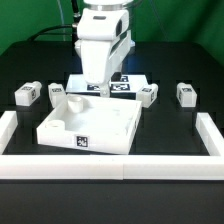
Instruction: Assemble square table
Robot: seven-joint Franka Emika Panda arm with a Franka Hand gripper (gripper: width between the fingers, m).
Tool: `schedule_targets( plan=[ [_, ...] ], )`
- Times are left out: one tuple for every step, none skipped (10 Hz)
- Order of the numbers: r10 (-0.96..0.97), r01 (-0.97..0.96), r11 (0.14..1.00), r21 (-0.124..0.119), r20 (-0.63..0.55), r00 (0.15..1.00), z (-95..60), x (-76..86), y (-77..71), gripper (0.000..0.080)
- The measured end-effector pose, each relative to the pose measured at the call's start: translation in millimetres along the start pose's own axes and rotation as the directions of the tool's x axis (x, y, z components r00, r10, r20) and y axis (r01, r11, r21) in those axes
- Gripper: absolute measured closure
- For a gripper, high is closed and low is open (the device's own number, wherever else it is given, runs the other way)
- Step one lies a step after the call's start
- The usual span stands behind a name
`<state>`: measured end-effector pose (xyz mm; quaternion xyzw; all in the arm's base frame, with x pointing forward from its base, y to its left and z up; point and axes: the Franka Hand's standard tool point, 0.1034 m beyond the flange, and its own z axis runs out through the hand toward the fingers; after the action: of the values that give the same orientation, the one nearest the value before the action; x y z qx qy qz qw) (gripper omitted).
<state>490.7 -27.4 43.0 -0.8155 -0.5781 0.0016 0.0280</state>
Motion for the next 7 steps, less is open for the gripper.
schedule_targets(
  plan=[
    [0.002, -0.002, 1.0, 0.015, 0.001, 1.0, 10.0, -0.6, -1.7, 0.015],
    [0.003, -0.003, 1.0, 0.023, 0.001, 1.0, 17.3, -0.7, -3.1, 0.015],
    [0.003, -0.003, 1.0, 0.023, -0.002, 1.0, 23.7, -0.6, -4.2, 0.015],
    [0.004, -0.004, 1.0, 0.026, -0.003, 1.0, 30.0, -0.7, -5.9, 0.015],
    [0.005, -0.005, 0.999, 0.032, -0.003, 1.0, 34.9, -1.2, -7.0, 0.015],
    [0.008, -0.008, 1.0, 0.03, -0.003, 1.0, 34.6, -0.8, -5.5, 0.015],
    [0.011, -0.011, 1.0, 0.024, -0.004, 1.0, 31.4, 0.2, -4.0, 0.0172]
  ],
)
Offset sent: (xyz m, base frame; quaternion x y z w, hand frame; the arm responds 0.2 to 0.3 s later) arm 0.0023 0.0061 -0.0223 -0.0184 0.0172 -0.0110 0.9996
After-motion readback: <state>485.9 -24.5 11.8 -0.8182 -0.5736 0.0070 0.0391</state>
